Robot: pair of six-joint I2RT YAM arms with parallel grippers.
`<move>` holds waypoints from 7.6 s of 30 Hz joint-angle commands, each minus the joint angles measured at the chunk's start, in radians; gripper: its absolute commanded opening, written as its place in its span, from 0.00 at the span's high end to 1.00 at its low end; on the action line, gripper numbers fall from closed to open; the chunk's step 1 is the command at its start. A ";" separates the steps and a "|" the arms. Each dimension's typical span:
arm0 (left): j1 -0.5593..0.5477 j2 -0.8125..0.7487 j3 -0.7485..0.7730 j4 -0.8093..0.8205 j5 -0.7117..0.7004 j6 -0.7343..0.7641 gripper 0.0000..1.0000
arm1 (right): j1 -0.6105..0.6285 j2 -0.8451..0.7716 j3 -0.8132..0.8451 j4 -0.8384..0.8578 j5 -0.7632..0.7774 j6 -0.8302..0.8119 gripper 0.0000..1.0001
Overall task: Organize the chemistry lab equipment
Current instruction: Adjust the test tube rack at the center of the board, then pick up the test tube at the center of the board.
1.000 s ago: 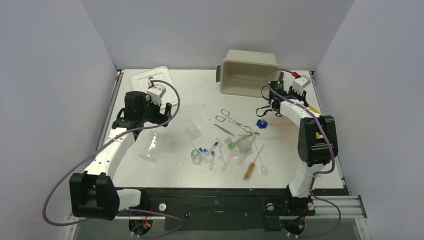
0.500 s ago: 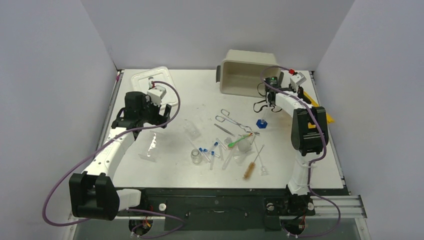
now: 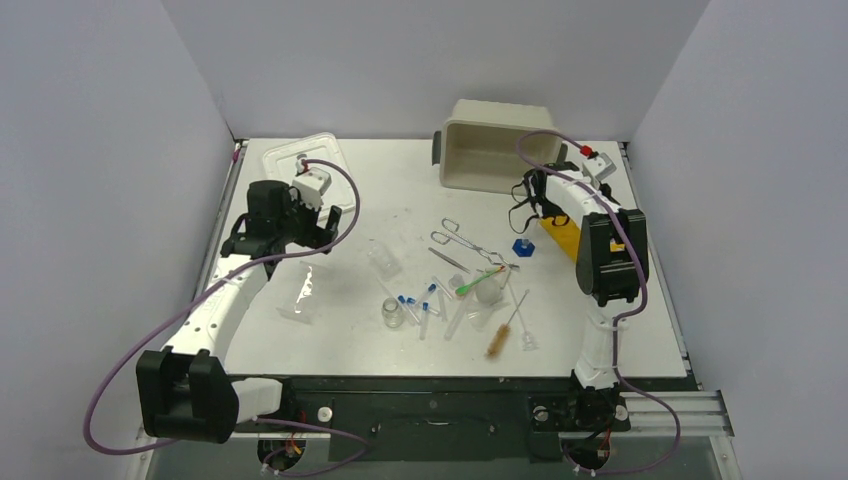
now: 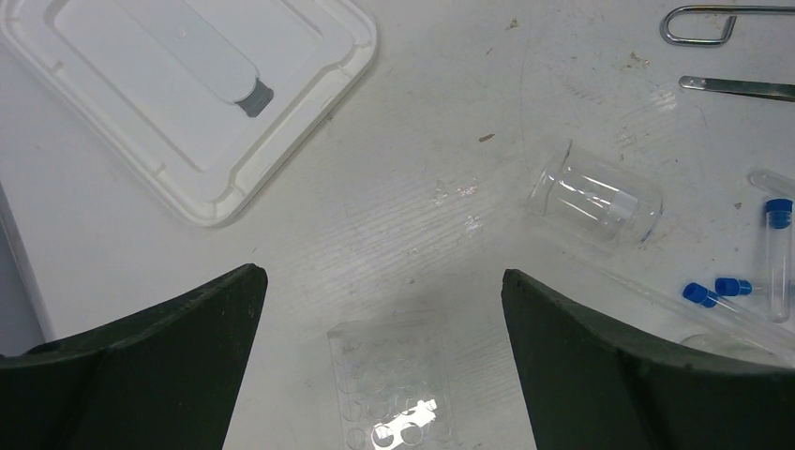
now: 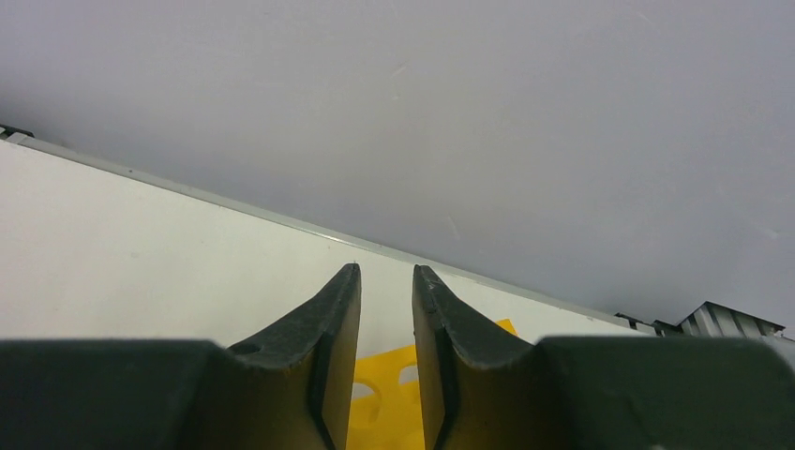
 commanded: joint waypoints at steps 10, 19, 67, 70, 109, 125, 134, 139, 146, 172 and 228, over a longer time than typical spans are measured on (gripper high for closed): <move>0.001 -0.027 0.090 0.002 -0.016 0.030 0.03 | -0.024 -0.282 -0.053 0.518 -0.254 -0.652 0.37; 0.006 0.018 0.158 -0.035 -0.016 -0.002 0.04 | 0.009 -0.466 -0.025 0.597 -0.543 -0.874 0.19; -0.004 -0.032 0.158 -0.241 -0.035 0.027 0.03 | 0.704 -0.491 -0.678 0.748 -1.286 -0.479 0.46; -0.005 -0.035 0.156 -0.242 -0.044 0.032 0.03 | 0.701 -0.478 -0.681 0.748 -1.253 -0.475 0.46; -0.126 -0.058 0.344 -0.397 0.337 -0.121 0.04 | 0.853 -0.764 -0.568 0.712 -0.967 -0.544 1.00; -0.253 -0.041 0.288 -0.229 0.677 -0.332 0.01 | 0.907 -0.759 -0.402 1.193 -0.920 -0.686 1.00; -0.258 -0.008 0.313 -0.165 0.692 -0.361 0.19 | 0.908 -0.728 -0.385 1.247 -0.984 -0.643 1.00; -0.263 -0.002 0.298 -0.143 0.697 -0.374 0.37 | 0.909 -0.729 -0.392 1.295 -1.002 -0.641 1.00; -0.275 0.000 0.294 -0.143 0.693 -0.368 0.56 | 0.915 -0.718 -0.382 1.311 -1.017 -0.658 1.00; -0.277 -0.012 0.342 -0.245 0.575 -0.208 1.00 | 0.505 -0.667 0.049 0.680 -1.798 -0.814 0.34; -0.149 0.070 0.460 -0.378 0.521 -0.277 0.03 | 0.325 -0.878 -0.094 0.516 -1.343 -0.974 1.00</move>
